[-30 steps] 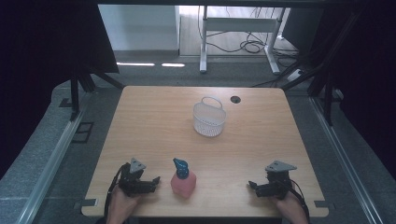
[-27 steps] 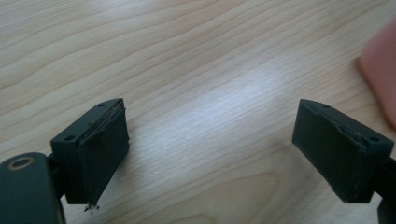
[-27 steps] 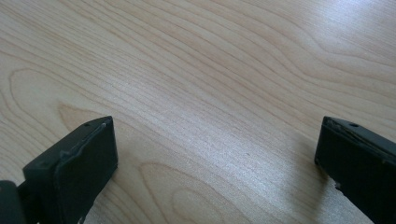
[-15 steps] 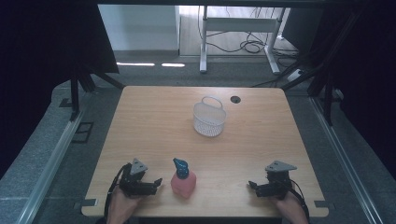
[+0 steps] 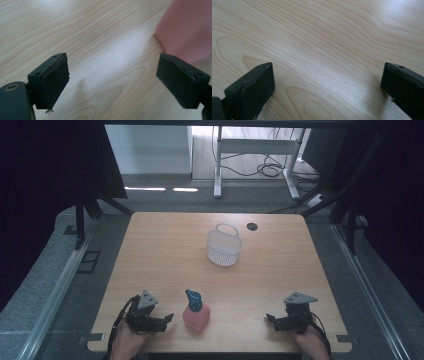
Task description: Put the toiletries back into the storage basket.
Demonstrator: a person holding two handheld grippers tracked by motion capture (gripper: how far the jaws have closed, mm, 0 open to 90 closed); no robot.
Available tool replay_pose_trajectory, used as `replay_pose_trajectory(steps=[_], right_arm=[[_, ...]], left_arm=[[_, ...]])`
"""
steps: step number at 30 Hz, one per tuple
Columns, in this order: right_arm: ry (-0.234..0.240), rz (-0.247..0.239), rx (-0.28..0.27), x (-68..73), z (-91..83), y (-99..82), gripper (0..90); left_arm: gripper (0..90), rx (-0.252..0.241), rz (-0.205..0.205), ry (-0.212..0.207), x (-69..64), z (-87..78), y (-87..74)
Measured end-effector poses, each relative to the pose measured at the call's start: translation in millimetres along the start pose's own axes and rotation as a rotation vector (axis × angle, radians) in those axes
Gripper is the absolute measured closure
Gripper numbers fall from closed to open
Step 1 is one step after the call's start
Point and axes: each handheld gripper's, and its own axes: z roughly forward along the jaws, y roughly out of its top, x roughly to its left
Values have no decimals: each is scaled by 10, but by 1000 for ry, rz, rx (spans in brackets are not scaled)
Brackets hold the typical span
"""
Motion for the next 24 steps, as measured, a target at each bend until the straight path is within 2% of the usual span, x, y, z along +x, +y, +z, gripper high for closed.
replay_pose_trajectory(steps=[14, 24], right_arm=[[-1, 0, 0, 0, 3, 3, 0], [-2, 1, 0, 0, 5, 5, 0]], left_arm=[[121, -50, 18, -94, -45, -186, 96], [122, -66, 36, -129, -113, -326, 152]])
